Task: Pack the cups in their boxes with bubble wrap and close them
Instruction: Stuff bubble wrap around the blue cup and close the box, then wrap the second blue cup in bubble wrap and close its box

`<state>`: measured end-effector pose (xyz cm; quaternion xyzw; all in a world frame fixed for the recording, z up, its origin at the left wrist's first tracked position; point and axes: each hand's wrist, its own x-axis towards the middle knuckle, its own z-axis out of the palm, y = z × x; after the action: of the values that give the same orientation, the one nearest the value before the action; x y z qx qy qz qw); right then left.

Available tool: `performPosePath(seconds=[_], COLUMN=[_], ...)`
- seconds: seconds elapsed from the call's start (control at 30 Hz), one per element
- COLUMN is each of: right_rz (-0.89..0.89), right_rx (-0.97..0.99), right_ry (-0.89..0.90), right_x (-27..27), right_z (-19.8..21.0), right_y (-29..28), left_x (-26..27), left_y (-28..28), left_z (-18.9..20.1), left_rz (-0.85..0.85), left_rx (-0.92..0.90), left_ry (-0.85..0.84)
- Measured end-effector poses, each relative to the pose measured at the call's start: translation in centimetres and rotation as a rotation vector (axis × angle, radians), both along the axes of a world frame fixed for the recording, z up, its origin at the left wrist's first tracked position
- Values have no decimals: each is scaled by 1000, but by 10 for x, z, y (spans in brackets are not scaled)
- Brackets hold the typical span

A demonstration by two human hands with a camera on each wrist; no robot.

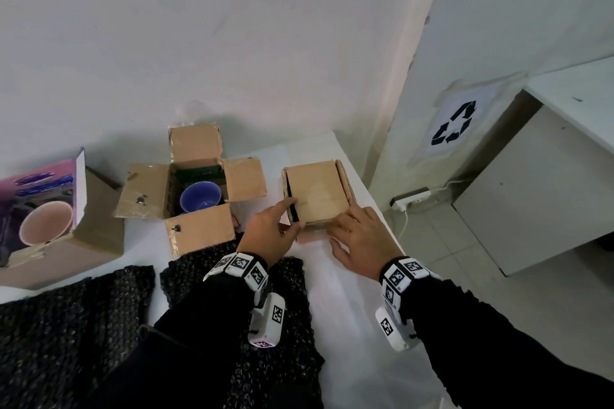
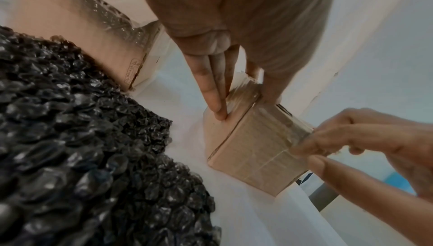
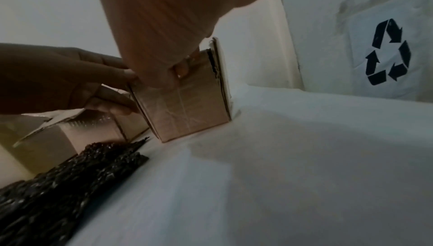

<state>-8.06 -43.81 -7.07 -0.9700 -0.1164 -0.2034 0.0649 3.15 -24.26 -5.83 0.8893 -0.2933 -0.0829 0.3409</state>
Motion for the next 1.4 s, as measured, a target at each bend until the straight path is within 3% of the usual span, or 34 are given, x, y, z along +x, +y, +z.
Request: performPosePath(seconds=[0.17, 0.3, 0.77, 1.13, 1.27, 1.4], right_rz=[-230, -366, -13, -154, -198, -223], right_rx=[221, 211, 478, 345, 288, 189], right_ry=[-24, 128, 282, 309, 348, 340], right_x=[11, 37, 68, 143, 155, 152], right_z=[13, 20, 4, 11, 15, 23], right_y=[-4, -6, -54, -61, -59, -55], left_x=[-1, 2, 19, 68, 70, 58], left_y=[2, 3, 0, -44, -42, -30], left_z=[0, 2, -2, 7, 10, 21], left_rz=[24, -2, -22, 175, 178, 152], left_rx=[-19, -31, 72, 267, 248, 163], left_ry=[38, 76, 9, -52, -43, -147])
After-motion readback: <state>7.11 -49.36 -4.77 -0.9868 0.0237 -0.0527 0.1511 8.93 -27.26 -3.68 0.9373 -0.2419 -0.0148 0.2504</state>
